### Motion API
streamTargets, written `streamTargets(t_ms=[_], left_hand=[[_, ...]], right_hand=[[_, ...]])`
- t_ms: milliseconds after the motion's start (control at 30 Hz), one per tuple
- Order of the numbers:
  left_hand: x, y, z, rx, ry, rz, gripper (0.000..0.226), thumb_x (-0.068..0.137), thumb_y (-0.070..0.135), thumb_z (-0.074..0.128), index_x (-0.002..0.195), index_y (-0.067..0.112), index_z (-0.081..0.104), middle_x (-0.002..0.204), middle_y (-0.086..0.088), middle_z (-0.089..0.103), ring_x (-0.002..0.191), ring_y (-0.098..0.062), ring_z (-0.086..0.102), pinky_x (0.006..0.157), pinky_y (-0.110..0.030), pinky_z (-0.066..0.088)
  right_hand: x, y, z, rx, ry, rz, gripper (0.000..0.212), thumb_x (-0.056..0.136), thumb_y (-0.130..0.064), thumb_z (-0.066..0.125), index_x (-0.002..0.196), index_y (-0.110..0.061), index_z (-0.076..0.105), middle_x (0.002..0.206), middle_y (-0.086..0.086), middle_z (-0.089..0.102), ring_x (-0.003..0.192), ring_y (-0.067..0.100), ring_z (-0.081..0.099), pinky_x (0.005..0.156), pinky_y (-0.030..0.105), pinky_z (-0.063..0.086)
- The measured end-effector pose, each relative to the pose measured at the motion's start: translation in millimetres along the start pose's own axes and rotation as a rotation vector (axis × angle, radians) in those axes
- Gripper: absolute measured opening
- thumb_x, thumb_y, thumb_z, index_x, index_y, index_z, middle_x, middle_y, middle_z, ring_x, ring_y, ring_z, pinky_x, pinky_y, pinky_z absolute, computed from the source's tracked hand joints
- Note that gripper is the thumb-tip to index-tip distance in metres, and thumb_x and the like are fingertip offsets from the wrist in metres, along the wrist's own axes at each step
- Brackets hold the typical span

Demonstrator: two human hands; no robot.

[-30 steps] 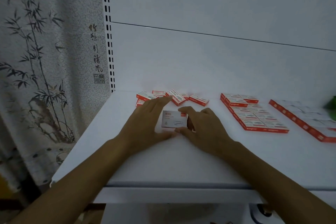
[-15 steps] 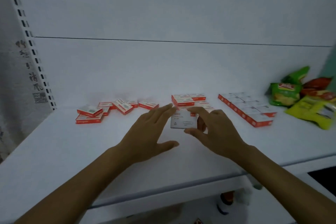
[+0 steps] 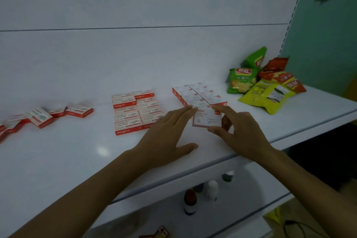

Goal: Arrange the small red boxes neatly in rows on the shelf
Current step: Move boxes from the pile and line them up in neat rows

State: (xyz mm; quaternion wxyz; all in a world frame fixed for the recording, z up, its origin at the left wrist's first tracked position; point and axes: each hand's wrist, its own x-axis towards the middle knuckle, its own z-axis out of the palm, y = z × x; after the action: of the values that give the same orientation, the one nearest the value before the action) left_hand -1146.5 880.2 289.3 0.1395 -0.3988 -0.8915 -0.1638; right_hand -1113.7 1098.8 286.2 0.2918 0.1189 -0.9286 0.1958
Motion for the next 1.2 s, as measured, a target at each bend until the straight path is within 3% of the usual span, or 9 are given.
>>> streamTargets(t_ms=[100, 200, 267, 467, 667, 800, 900, 1033, 1200], left_hand=[[26.7, 20.7, 19.3, 0.024, -0.018, 0.013, 0.08, 0.086, 0.055, 0.052, 0.148, 0.029, 0.008, 0.156, 0.007, 0.013, 0.141, -0.012, 0.016, 0.11, -0.031, 0.02], [54.5, 31.0, 35.4, 0.026, -0.027, -0.032, 0.078, 0.086, 0.057, 0.05, 0.148, 0.028, 0.012, 0.156, 0.005, 0.014, 0.142, -0.014, 0.015, 0.112, -0.034, 0.019], [70.9, 33.2, 44.6, 0.014, -0.002, -0.096, 0.076, 0.086, 0.058, 0.048, 0.147, 0.026, 0.016, 0.156, 0.003, 0.016, 0.142, -0.016, 0.016, 0.113, -0.039, 0.02], [80.0, 35.6, 65.1, 0.028, -0.006, -0.345, 0.075, 0.082, 0.069, 0.041, 0.144, 0.03, 0.027, 0.156, 0.003, 0.013, 0.144, -0.018, 0.007, 0.116, -0.047, 0.013], [78.6, 36.3, 66.0, 0.037, 0.038, -0.33, 0.072, 0.082, 0.068, 0.039, 0.141, 0.027, 0.033, 0.153, 0.001, 0.025, 0.141, -0.017, 0.02, 0.115, -0.042, 0.019], [79.2, 37.4, 64.1, 0.007, 0.041, -0.328, 0.068, 0.085, 0.063, 0.044, 0.141, 0.025, 0.035, 0.15, 0.003, 0.031, 0.136, -0.014, 0.027, 0.11, -0.03, 0.02], [80.6, 37.6, 63.8, 0.003, 0.036, -0.332, 0.067, 0.085, 0.062, 0.044, 0.141, 0.026, 0.034, 0.15, 0.005, 0.03, 0.136, -0.013, 0.025, 0.108, -0.026, 0.018], [79.9, 35.3, 65.9, 0.016, 0.033, -0.339, 0.07, 0.084, 0.068, 0.041, 0.14, 0.027, 0.035, 0.15, 0.005, 0.03, 0.138, -0.015, 0.024, 0.112, -0.033, 0.018], [80.4, 35.4, 67.2, 0.064, 0.005, -0.349, 0.077, 0.078, 0.072, 0.028, 0.143, 0.029, 0.031, 0.153, 0.008, 0.024, 0.142, -0.014, 0.015, 0.117, -0.041, 0.013]], right_hand=[[-4.6, 36.4, -15.1, 0.043, 0.021, 0.009, 0.056, 0.078, -0.045, 0.066, 0.128, -0.024, 0.051, 0.068, -0.012, 0.058, 0.059, 0.008, 0.055, 0.059, 0.022, 0.042], [-0.8, 70.3, -25.2, 0.033, -0.005, 0.033, 0.055, 0.078, -0.044, 0.066, 0.127, -0.024, 0.051, 0.068, -0.013, 0.056, 0.059, 0.005, 0.054, 0.055, 0.019, 0.041], [7.4, 90.1, -26.4, 0.037, -0.078, 0.074, 0.053, 0.08, -0.042, 0.066, 0.128, -0.025, 0.049, 0.068, -0.013, 0.053, 0.06, 0.003, 0.051, 0.053, 0.019, 0.036], [39.4, 124.2, -19.4, 0.075, -0.27, 0.067, 0.054, 0.081, -0.039, 0.067, 0.131, -0.026, 0.048, 0.071, -0.01, 0.053, 0.064, 0.005, 0.048, 0.065, 0.031, 0.045], [41.7, 137.7, -1.4, 0.261, -0.195, 0.064, 0.058, 0.077, -0.034, 0.072, 0.129, -0.036, 0.048, 0.075, -0.009, 0.059, 0.061, 0.003, 0.052, 0.064, 0.032, 0.048], [41.5, 139.9, -0.5, 0.246, -0.188, 0.034, 0.039, 0.079, -0.033, 0.07, 0.116, -0.036, 0.058, 0.08, -0.011, 0.059, 0.06, 0.003, 0.051, 0.062, 0.029, 0.048], [39.4, 138.7, -0.9, 0.173, -0.122, 0.021, 0.032, 0.079, -0.033, 0.07, 0.11, -0.032, 0.061, 0.091, -0.009, 0.056, 0.07, 0.006, 0.054, 0.066, 0.029, 0.048], [33.6, 131.7, -1.9, 0.004, -0.012, -0.161, 0.024, 0.082, -0.036, 0.062, 0.1, -0.021, 0.067, 0.098, -0.001, 0.063, 0.085, 0.018, 0.059, 0.071, 0.034, 0.048], [30.1, 122.6, -2.0, -0.122, -0.053, -0.268, 0.04, 0.082, -0.049, 0.047, 0.098, -0.02, 0.069, 0.101, 0.0, 0.07, 0.09, 0.021, 0.065, 0.08, 0.036, 0.049]])
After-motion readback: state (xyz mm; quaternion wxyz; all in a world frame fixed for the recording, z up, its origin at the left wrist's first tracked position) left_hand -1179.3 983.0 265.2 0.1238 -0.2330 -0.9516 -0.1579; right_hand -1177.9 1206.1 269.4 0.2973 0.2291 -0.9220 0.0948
